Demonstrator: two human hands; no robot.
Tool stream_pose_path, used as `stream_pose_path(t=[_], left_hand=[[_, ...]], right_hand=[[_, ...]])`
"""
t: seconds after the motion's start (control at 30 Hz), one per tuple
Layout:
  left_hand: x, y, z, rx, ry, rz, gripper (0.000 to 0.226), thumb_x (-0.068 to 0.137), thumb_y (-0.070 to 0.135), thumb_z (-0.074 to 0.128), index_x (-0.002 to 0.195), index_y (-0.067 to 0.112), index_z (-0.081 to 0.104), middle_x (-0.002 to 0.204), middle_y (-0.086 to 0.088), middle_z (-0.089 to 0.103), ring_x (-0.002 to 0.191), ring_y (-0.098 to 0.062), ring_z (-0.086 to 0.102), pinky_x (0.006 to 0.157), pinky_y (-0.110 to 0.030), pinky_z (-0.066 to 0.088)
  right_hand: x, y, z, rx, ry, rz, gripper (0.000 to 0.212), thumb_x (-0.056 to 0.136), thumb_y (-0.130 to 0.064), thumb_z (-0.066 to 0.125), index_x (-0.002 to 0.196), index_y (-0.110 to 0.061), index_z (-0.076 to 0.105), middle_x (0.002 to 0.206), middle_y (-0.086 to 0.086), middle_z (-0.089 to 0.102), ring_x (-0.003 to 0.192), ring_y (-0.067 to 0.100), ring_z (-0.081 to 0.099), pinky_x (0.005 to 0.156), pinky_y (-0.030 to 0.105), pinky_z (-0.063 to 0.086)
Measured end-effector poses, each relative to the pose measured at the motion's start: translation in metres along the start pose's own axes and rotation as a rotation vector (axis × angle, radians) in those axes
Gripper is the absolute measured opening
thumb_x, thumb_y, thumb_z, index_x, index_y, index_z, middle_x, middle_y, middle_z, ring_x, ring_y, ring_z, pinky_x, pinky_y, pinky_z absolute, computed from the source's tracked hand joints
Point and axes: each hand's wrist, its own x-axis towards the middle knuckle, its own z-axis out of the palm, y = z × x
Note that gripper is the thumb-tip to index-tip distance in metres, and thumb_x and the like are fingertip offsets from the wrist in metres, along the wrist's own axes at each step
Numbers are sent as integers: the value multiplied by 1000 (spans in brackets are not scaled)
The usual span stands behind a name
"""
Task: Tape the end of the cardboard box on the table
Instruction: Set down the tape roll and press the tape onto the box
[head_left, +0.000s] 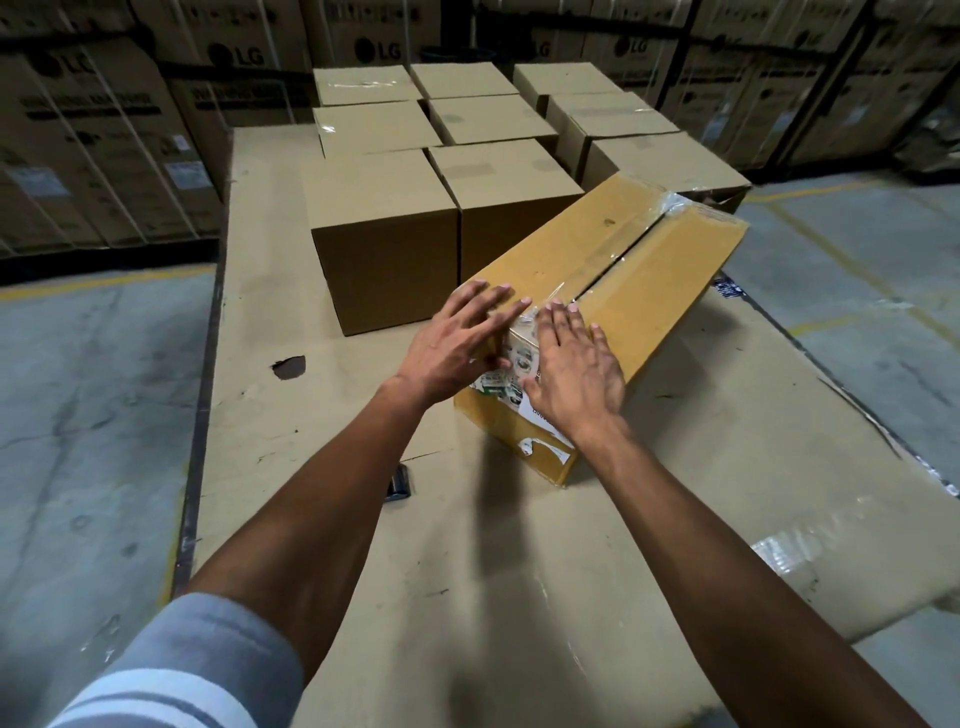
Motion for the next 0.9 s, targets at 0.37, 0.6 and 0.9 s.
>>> stream_pose_path(t=[0.37,0.6,0.9], left_hand=[[8,16,-6,-3,161,178,48,112,37,50,154,15,57,159,-6,57,154,-25,45,132,-61,18],[10,4,-9,10,67,197,65,100,39,68,159,20,50,166,-1,49,156,-20,41,132,-52,18],[18,9,-10,-73,93,114,53,110,55,44,154,30,59,159,5,58,149,-19,50,118,-48,36]], right_hand=[[-6,4,1,84,109,-44,65,106,-47,50,159,-11,39,163,11,45,153,27,40,128,42,29],[0,0,2,33,26,-46,82,102,-48,58,165,-11,21,173,10,25,161,26,19,132,43,15],[1,7,-5,159,14,-53,59,113,-37,21,164,-7,25,171,11,29,160,24,23,130,39,12]])
